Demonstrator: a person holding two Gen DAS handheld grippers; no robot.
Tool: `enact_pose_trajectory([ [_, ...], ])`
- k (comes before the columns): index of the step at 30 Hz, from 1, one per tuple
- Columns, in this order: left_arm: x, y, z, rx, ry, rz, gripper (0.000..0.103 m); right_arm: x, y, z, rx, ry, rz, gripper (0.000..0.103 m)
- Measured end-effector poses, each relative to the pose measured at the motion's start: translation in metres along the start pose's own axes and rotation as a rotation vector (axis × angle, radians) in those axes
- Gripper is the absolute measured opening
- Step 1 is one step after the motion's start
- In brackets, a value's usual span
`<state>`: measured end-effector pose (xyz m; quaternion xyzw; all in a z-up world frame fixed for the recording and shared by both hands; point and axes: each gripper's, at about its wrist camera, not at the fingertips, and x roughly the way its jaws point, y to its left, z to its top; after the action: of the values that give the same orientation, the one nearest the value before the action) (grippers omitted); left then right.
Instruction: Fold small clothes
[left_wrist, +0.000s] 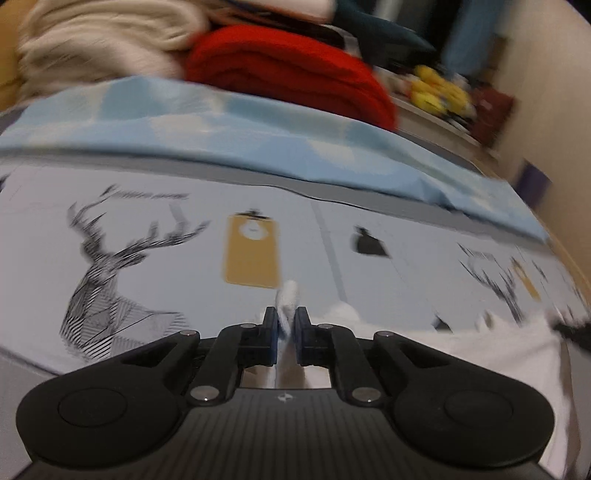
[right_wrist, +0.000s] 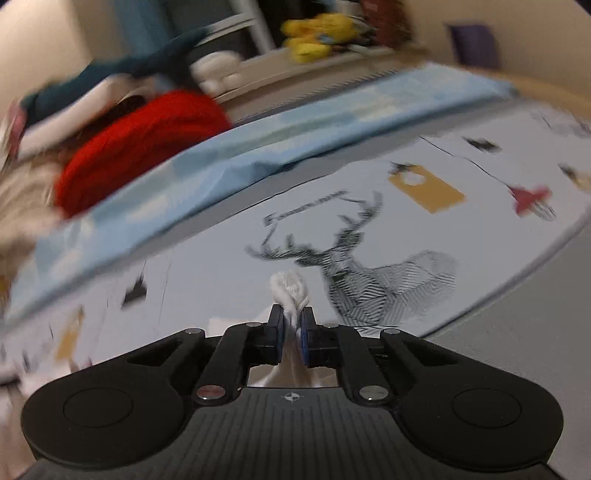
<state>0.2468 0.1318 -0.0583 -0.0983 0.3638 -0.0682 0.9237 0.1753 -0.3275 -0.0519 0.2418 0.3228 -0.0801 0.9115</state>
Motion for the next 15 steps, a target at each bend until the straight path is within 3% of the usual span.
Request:
enact_pose_trajectory([
  [2, 0.008, 0.007, -0.001, -0.044, 0.006, 0.023, 0.011, 0.005, -0.014, 0.002, 0.096, 0.006, -0.012, 0.009],
  [5, 0.015, 0.011, -0.004, -0.065, 0.019, 0.049, 0.019, 0.020, -0.021, -0.007, 0.078, -0.010, -0.116, 0.014],
  [6, 0.015, 0.011, -0.004, -0.065, 0.021, 0.060, 0.034, 0.024, -0.025, -0.010, 0.086, 0.000, -0.130, 0.026],
  [7, 0.014, 0.012, -0.004, -0.066, 0.022, 0.076, 0.058, 0.028, -0.029, -0.011, 0.105, 0.022, -0.118, 0.033],
  [8, 0.011, 0.013, -0.003, -0.070, 0.011, 0.096, 0.068, 0.029, -0.032, -0.012, 0.125, 0.036, -0.111, 0.044],
  [9, 0.007, 0.014, -0.003, -0.076, -0.013, 0.109, 0.082, 0.027, -0.033, -0.011, 0.134, 0.029, -0.119, 0.048],
  [11, 0.000, 0.016, -0.001, -0.091, -0.031, 0.099, 0.086, 0.018, -0.033, -0.007, 0.124, 0.000, -0.106, 0.049],
  [15, 0.002, 0.015, -0.002, -0.069, 0.027, -0.026, 0.087, 0.010, -0.032, -0.002, 0.124, 0.022, -0.016, 0.060],
])
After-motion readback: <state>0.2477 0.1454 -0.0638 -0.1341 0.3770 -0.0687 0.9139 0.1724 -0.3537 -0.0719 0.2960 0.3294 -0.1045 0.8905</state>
